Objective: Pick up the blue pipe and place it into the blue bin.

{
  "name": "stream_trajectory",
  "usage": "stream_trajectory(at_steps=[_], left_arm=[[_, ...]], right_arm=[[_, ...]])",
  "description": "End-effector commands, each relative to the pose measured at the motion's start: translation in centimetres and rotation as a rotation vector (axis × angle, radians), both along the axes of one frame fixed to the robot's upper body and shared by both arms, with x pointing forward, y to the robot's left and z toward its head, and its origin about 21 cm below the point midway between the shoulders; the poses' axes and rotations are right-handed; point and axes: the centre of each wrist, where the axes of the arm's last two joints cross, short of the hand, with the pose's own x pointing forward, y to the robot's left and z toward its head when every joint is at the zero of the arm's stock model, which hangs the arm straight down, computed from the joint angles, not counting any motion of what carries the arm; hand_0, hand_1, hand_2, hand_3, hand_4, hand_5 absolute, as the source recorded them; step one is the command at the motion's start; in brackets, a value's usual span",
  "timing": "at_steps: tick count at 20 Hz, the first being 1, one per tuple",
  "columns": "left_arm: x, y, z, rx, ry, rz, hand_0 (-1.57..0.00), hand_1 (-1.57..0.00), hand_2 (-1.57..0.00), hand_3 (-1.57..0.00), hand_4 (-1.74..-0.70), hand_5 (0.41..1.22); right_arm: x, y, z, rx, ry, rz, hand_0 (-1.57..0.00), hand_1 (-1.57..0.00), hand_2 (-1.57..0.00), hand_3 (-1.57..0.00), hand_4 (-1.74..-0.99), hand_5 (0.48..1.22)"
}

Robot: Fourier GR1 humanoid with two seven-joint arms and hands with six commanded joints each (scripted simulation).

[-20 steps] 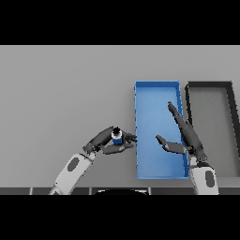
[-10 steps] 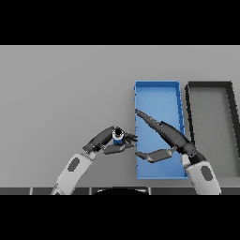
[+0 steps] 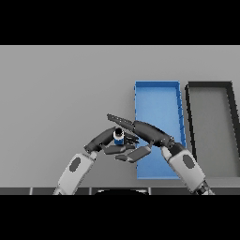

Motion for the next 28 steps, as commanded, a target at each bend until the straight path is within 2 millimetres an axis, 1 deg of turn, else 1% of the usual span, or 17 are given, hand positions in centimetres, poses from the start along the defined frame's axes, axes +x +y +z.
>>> stream_trajectory(at_steps=[1,4,6,7,8,9,10,12,13,15,17,19,22,25,26,27,28], left_arm=[[-0.1,0.0,-0.2,-0.015,0.006,-0.006,-1.57,-1.57,-1.57,-1.57,-1.47,1.221],[0.3,0.6,-0.3,-0.016,0.005,-0.015,-1.57,-1.57,-1.57,-1.57,-1.45,1.221],[0.3,0.4,-0.2,-0.035,0.005,-0.024,-1.57,-1.57,-1.57,-1.57,-1.46,1.221],[0.3,0.3,-0.4,-0.012,0.016,0.001,-1.57,-1.57,-1.57,-1.57,-1.51,1.221],[0.2,0.4,-0.3,-0.007,0.027,0.0,-1.57,-1.57,-1.54,-1.3,-1.56,1.221],[0.3,0.4,-0.3,-0.002,0.039,0.001,-1.57,-1.57,-1.53,-1.14,-1.6,1.221],[0.4,0.2,0.1,0.006,0.038,0.005,-1.57,-1.57,-1.54,-1.16,-1.63,1.221],[0.2,-0.1,-0.5,-0.021,0.024,-0.009,-1.57,-1.57,-1.55,-1.23,-1.67,1.221],[0.1,0.1,-0.7,-0.025,0.02,-0.009,-1.57,-1.57,-1.55,-1.27,-1.68,1.221],[0.4,-0.2,-0.1,-0.012,0.016,-0.006,-1.57,-1.57,-1.56,-1.33,-1.7,1.221],[0.6,-0.2,0.0,-0.023,0.008,-0.014,-1.57,-1.57,-1.55,-1.37,-1.72,1.221],[0.2,-0.2,-0.4,-0.035,0.007,-0.011,-1.57,-1.57,-1.55,-1.4,-1.73,1.221],[0.5,-0.5,-0.3,-0.047,-0.014,0.002,-1.57,-1.57,-1.56,-1.44,-1.73,1.221],[0.5,-0.3,-0.1,-0.042,-0.015,0.004,-1.57,-1.57,-1.56,-1.43,-1.73,1.221],[0.5,0.0,-0.1,-0.046,-0.025,0.003,-1.57,-1.57,-1.57,-1.26,-1.73,1.221],[0.4,0.2,0.2,-0.04,-0.037,0.009,-1.45,-1.37,-1.34,-1.05,-1.63,1.221],[0.4,0.3,0.1,-0.023,-0.04,0.0,-1.18,-1.09,-1.07,-0.84,-1.51,1.221]], right_arm=[[0.1,0.4,0.0,0.004,0.007,0.022,0.0,0.0,0.0,0.0,-1.194,0.514],[1.1,2.0,0.1,-0.017,0.018,0.049,0.0,-0.01,-0.02,0.0,-1.214,0.511],[1.7,2.7,0.0,-0.03,0.025,0.066,-0.02,-0.11,-0.13,-0.05,-1.222,0.517],[2.0,2.8,-0.1,-0.034,0.03,0.078,-0.17,-0.24,-0.25,-0.14,-1.255,0.519],[2.1,3.3,0.0,-0.032,0.027,0.092,-0.4,-0.44,-0.43,-0.31,-1.303,0.52],[2.2,3.3,0.0,-0.032,0.03,0.098,-0.63,-0.65,-0.66,-0.5,-1.383,0.523],[2.5,3.6,0.2,-0.036,0.018,0.09,-0.82,-0.84,-0.84,-0.66,-1.446,0.527],[2.4,4.2,0.1,-0.012,0.039,0.105,-1.09,-1.1,-1.1,-0.9,-1.537,0.6],[2.2,4.3,-0.2,0.015,0.057,0.107,-1.19,-1.19,-1.2,-1.03,-1.513,0.671],[2.2,4.1,-0.6,0.069,0.043,0.121,-1.32,-1.33,-1.33,-1.23,-1.481,0.869],[1.9,4.1,-0.5,0.068,0.002,0.13,-1.41,-1.42,-1.42,-1.35,-1.474,0.996],[1.6,4.4,-0.6,0.063,-0.004,0.144,-1.47,-1.47,-1.47,-1.43,-1.481,1.077],[1.5,4.7,-1.0,0.101,0.066,0.144,-1.52,-1.52,-1.52,-1.5,-1.49,1.147],[1.0,4.5,-1.4,0.141,0.085,0.134,-1.54,-1.55,-1.55,-1.53,-1.494,1.183],[1.0,4.6,-1.3,0.152,0.086,0.131,-1.55,-1.55,-1.55,-1.54,-1.495,1.191],[1.1,4.7,-1.0,0.153,0.078,0.121,-1.55,-1.55,-1.55,-1.55,-1.496,1.197],[1.2,4.5,-0.8,0.146,0.076,0.112,-1.56,-1.56,-1.56,-1.55,-1.496,1.202]])
